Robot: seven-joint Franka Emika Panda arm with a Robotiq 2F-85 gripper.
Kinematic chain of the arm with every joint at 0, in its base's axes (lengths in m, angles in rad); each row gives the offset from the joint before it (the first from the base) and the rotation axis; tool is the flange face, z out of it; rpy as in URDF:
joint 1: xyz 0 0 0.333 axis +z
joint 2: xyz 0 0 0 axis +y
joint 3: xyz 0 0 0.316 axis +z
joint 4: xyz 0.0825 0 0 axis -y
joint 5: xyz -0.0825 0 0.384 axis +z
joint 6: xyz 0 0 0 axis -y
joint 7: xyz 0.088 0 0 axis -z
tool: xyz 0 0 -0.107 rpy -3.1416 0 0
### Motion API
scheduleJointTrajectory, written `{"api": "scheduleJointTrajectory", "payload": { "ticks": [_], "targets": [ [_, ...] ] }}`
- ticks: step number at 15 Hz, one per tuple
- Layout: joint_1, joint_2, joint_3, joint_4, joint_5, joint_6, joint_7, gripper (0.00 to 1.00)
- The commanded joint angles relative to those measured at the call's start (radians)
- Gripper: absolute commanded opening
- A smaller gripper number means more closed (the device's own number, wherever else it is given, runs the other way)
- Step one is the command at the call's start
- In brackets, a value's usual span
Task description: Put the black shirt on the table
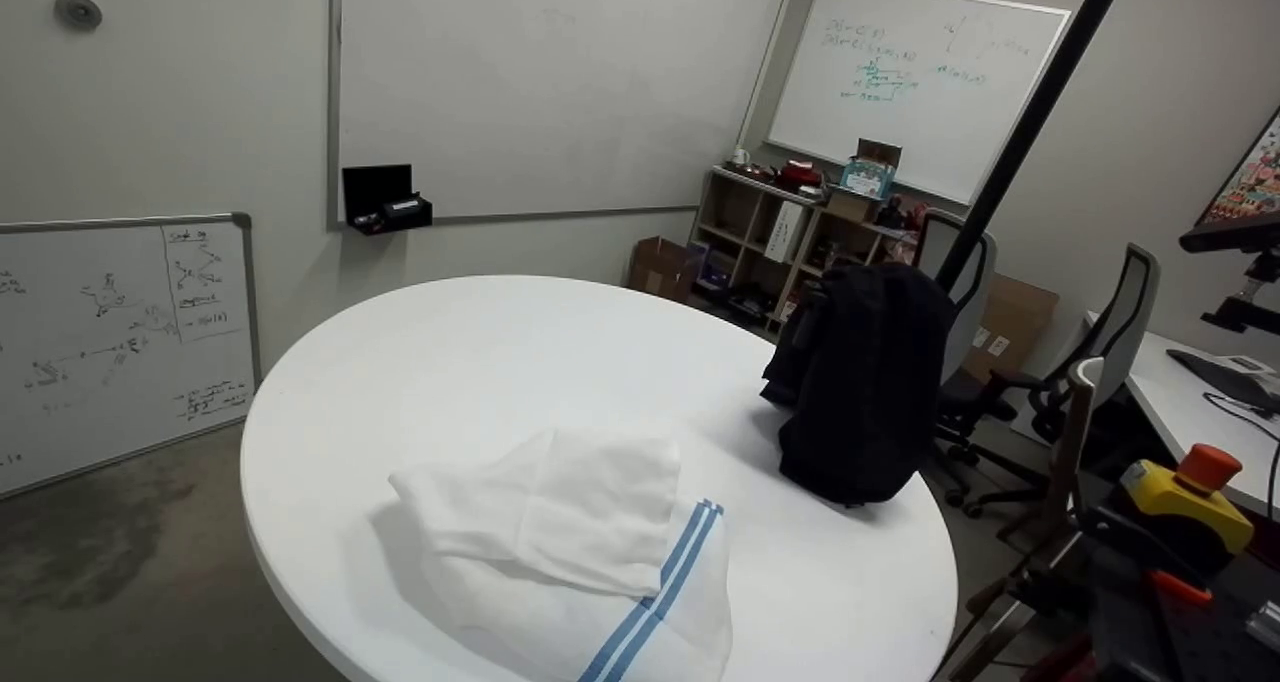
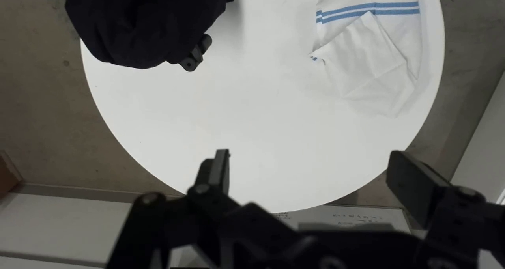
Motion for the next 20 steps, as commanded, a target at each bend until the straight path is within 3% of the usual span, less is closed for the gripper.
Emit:
{"api": "scheduleJointTrajectory", "payload": {
  "ticks": [1, 6, 10, 14, 20],
  "targets": [
    [-0.048, 0.084, -0.044, 0.074, -0.028, 0.020, 0.005, 1.00],
    [-0.134, 0.203, -0.099, 0.106, -0.049, 0.101, 0.110, 1.00],
    [-0.187, 0.309, -0.116, 0.092, -0.068, 0.252, 0.304, 1.00],
    [-0.208, 0.426, -0.131, 0.104, -0.165, 0.357, 0.524, 1.00],
    [-0.170, 0.570, -0.187, 0.132, -0.317, 0.260, 0.811, 1.00]
  ]
}}
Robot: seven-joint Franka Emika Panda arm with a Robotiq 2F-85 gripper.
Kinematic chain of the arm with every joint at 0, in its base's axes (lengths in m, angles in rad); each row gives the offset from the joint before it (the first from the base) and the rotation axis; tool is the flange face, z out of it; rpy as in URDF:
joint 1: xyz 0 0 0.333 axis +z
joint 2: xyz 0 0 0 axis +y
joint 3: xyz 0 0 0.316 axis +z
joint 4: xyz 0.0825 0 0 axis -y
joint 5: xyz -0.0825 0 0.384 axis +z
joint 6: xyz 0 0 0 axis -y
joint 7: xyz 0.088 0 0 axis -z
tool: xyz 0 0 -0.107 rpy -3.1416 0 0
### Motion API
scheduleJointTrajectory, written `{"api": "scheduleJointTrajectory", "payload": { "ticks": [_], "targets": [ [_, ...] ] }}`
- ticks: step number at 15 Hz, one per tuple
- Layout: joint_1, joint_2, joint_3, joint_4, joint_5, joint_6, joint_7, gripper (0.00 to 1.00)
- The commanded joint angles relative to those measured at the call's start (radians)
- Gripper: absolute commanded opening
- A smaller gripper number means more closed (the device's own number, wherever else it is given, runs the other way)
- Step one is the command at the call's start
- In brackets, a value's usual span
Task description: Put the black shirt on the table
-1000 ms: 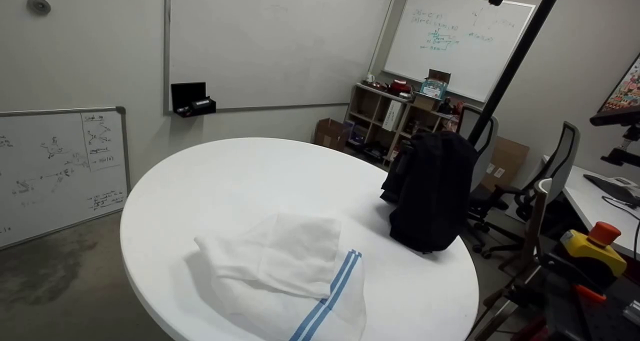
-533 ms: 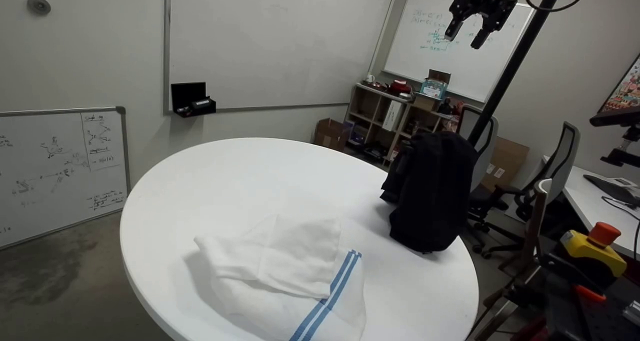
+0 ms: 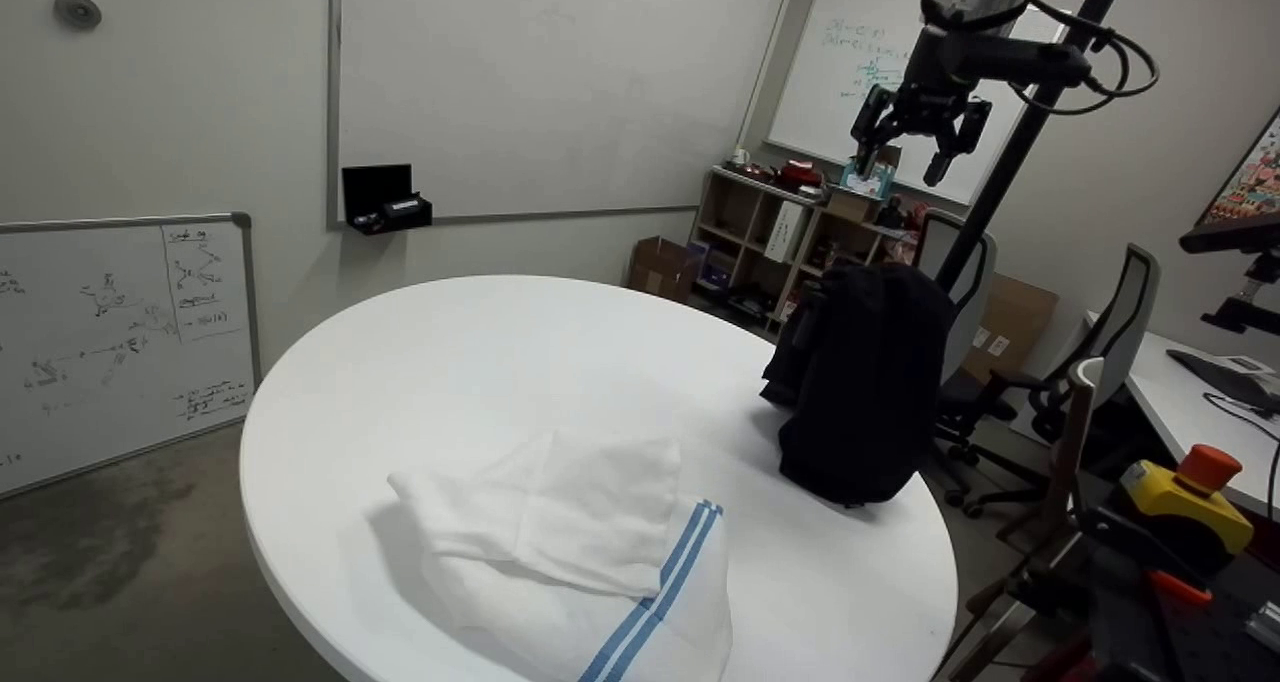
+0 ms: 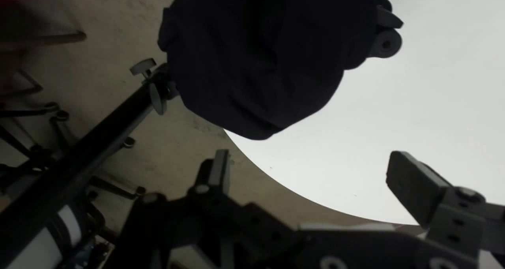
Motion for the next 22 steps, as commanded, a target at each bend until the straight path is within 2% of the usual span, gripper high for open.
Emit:
{"api": "scheduleJointTrajectory", "payload": {
  "ticks": [1, 5, 14, 22],
  "targets": [
    [0.038, 0.089, -0.043, 0.047, -0.057, -0.065, 0.135, 1.00],
    [0.060, 0.148, -0.077, 0.054, -0.062, -0.027, 0.200, 1.00],
    [0.106, 0.240, -0.151, 0.059, -0.130, 0.150, 0.263, 1.00],
    [0.145, 0.309, -0.204, 0.091, -0.125, 0.149, 0.281, 1.00]
  ]
}}
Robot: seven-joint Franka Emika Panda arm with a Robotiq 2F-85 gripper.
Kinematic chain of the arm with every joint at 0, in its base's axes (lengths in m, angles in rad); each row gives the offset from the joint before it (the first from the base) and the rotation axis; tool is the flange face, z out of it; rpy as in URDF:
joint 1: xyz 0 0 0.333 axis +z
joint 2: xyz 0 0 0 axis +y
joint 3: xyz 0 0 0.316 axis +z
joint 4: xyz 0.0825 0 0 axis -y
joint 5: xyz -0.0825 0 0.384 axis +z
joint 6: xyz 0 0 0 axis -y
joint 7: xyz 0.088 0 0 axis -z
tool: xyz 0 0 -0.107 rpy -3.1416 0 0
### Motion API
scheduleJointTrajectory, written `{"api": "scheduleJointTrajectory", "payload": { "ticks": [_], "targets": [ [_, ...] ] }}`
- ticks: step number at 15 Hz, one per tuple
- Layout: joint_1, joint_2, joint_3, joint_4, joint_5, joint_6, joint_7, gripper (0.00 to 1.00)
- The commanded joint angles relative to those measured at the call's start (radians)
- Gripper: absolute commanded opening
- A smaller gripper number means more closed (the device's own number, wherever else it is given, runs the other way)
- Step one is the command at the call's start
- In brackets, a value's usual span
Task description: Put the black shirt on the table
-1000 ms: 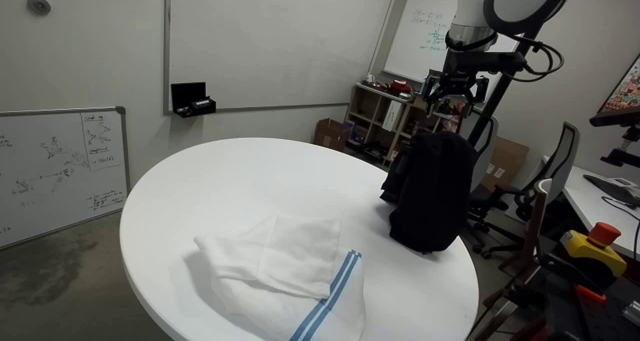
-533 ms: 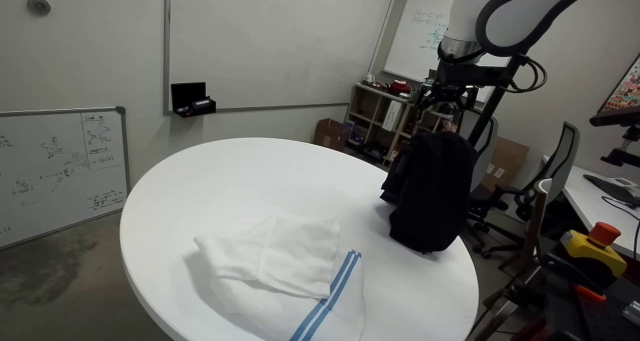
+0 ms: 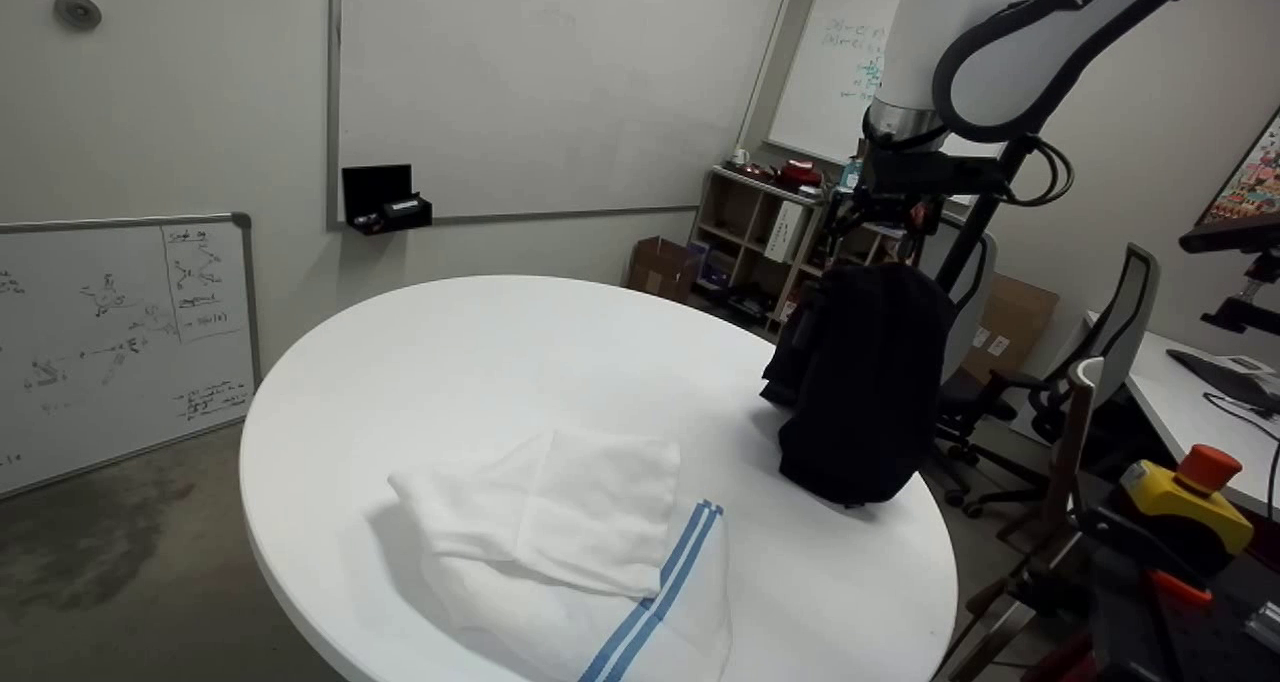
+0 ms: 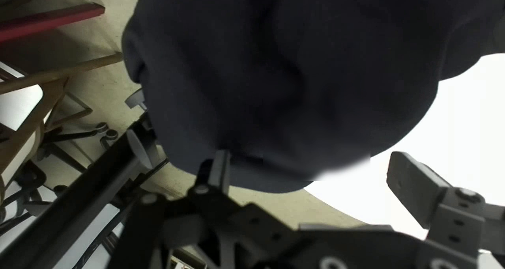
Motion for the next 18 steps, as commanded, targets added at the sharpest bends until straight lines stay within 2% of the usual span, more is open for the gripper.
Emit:
{"api": "scheduleJointTrajectory", "payload": {
  "ticks": [1, 8, 9, 10, 11, 12, 18],
  "targets": [
    [0.031, 0.040, -0.040, 0.033, -0.021, 0.004, 0.030, 1.00],
    [0.052, 0.063, -0.078, 0.040, -0.030, -0.005, 0.026, 1.00],
    [0.055, 0.065, -0.081, 0.040, -0.032, -0.006, 0.026, 0.96],
    [0.057, 0.066, -0.084, 0.040, -0.034, -0.006, 0.025, 0.86],
    [0.059, 0.066, -0.086, 0.040, -0.034, -0.006, 0.025, 0.72],
    [0.060, 0.066, -0.087, 0.039, -0.035, -0.007, 0.024, 0.70],
    [0.062, 0.067, -0.091, 0.043, -0.034, -0.014, 0.017, 0.24]
  ]
}}
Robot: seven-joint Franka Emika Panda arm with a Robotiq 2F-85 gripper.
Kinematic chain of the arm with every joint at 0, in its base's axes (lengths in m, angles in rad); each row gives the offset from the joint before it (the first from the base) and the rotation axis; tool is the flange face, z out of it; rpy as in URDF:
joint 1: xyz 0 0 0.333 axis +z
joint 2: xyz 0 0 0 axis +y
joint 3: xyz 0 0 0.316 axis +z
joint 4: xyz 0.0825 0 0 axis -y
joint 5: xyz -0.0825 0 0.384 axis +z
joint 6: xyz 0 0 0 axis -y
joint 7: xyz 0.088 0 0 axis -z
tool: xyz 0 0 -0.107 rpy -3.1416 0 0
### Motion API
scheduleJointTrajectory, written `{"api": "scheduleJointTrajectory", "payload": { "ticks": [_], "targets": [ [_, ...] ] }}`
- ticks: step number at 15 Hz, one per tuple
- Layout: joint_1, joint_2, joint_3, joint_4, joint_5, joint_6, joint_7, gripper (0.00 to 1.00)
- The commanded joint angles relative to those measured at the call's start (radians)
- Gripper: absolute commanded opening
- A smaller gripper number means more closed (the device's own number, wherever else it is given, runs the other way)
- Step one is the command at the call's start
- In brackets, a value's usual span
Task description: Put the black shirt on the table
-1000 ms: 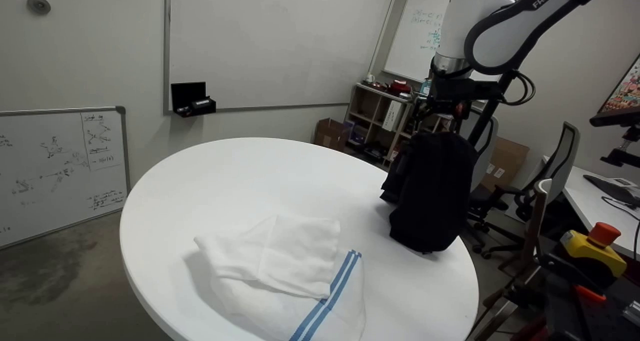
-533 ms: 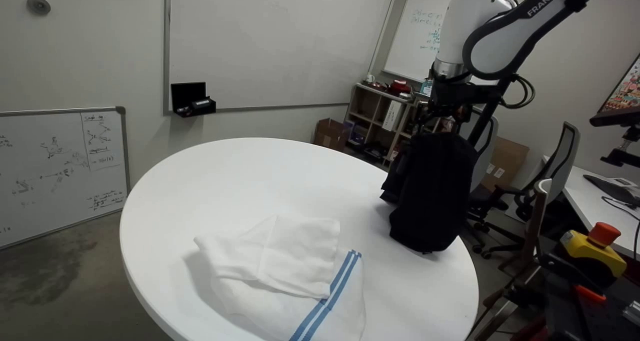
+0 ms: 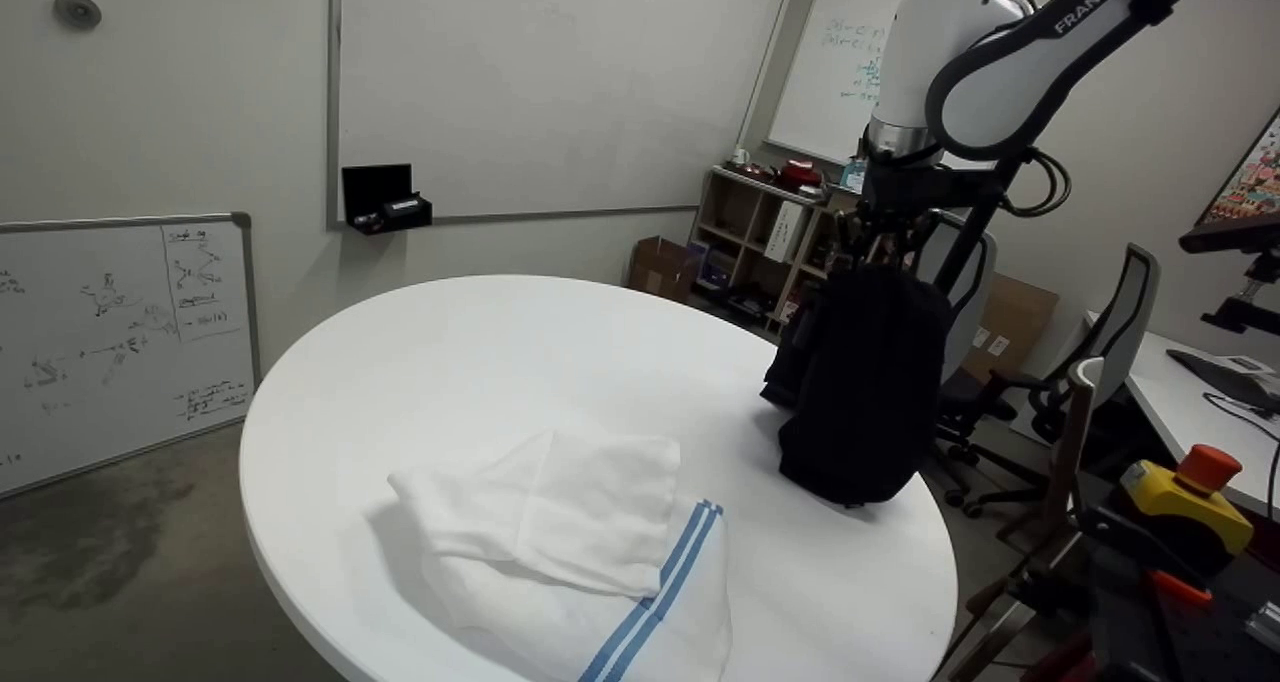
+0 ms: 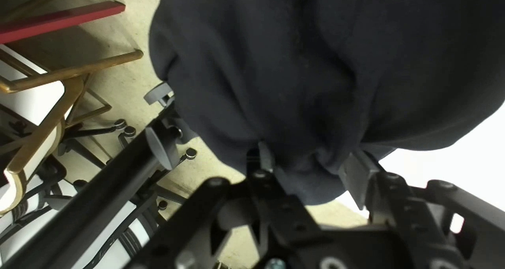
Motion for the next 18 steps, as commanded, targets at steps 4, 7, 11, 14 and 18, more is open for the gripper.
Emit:
{"api": "scheduleJointTrajectory", "payload": {
  "ticks": [4, 7, 11, 14, 18],
  "targets": [
    [0.016, 0.017, -0.017, 0.026, -0.021, -0.015, 0.012, 0.00],
    [0.015, 0.015, -0.014, 0.030, -0.016, -0.021, 0.006, 0.02],
    [-0.006, -0.029, 0.018, 0.035, 0.064, -0.067, -0.039, 0.02],
    [-0.019, -0.111, 0.050, 0.039, 0.149, -0.100, -0.087, 0.02],
    [-0.031, -0.246, 0.104, 0.032, 0.277, -0.130, -0.171, 0.02]
  ]
}}
